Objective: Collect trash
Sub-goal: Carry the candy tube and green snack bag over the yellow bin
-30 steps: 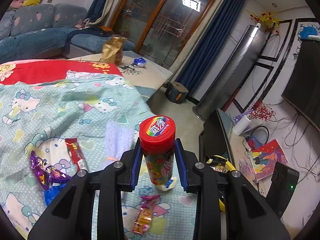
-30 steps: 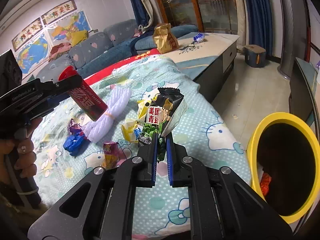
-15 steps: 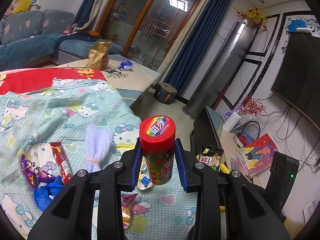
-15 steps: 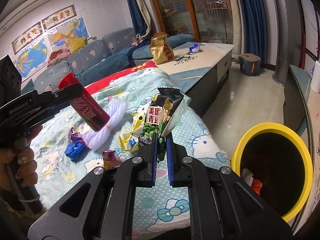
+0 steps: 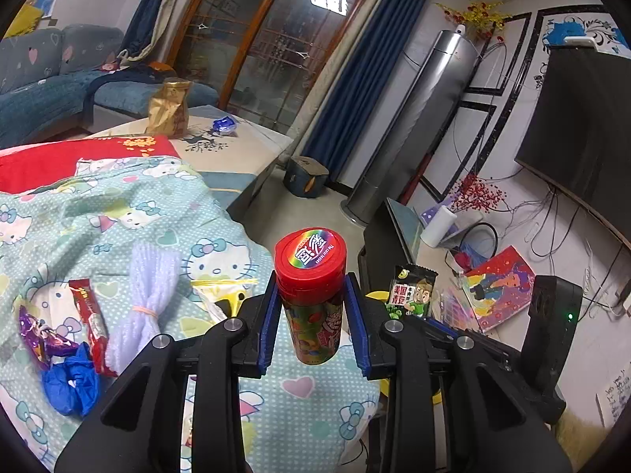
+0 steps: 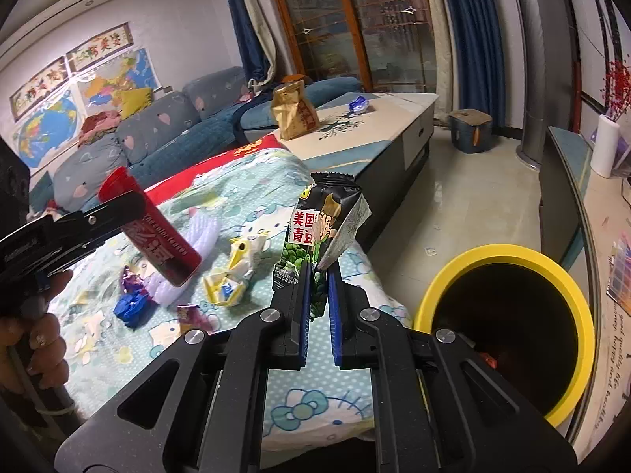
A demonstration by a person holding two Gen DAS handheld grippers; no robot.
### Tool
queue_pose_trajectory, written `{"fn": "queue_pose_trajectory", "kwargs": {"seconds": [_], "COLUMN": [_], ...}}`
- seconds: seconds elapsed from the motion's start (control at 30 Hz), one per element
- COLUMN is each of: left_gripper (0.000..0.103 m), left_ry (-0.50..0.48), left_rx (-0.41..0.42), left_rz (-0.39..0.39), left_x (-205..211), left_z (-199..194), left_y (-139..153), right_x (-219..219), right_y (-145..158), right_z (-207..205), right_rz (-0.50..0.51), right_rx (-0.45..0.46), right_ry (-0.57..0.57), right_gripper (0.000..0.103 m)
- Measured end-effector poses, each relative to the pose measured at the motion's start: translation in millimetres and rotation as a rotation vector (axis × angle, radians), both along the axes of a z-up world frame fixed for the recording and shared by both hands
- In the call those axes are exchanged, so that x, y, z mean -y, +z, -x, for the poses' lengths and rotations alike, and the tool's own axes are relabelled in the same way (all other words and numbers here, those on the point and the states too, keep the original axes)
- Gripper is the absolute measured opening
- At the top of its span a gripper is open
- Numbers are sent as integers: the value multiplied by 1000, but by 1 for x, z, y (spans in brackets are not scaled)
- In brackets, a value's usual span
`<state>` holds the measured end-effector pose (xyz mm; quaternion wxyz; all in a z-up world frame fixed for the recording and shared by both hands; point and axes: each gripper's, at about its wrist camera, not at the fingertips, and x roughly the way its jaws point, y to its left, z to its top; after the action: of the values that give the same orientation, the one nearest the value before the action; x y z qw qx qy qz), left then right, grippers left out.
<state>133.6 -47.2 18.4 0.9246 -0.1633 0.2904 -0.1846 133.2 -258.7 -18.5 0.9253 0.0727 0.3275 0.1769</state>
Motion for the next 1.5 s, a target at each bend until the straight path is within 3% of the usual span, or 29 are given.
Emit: {"fn": "queue_pose_trajectory", "kwargs": {"seconds": [1.5], "left_gripper": [30], "left_ry": [-302], "left_rx": [23], "left_rz": [-60], "left_x": [120], "left_z": [-8], "left_y": [-10], "right_x": [109], "right_y": [-4], "right_z": [-4], "right_rz": [17], "right_rx": [-1], "right_ry": [-298], "right_gripper": [5]}}
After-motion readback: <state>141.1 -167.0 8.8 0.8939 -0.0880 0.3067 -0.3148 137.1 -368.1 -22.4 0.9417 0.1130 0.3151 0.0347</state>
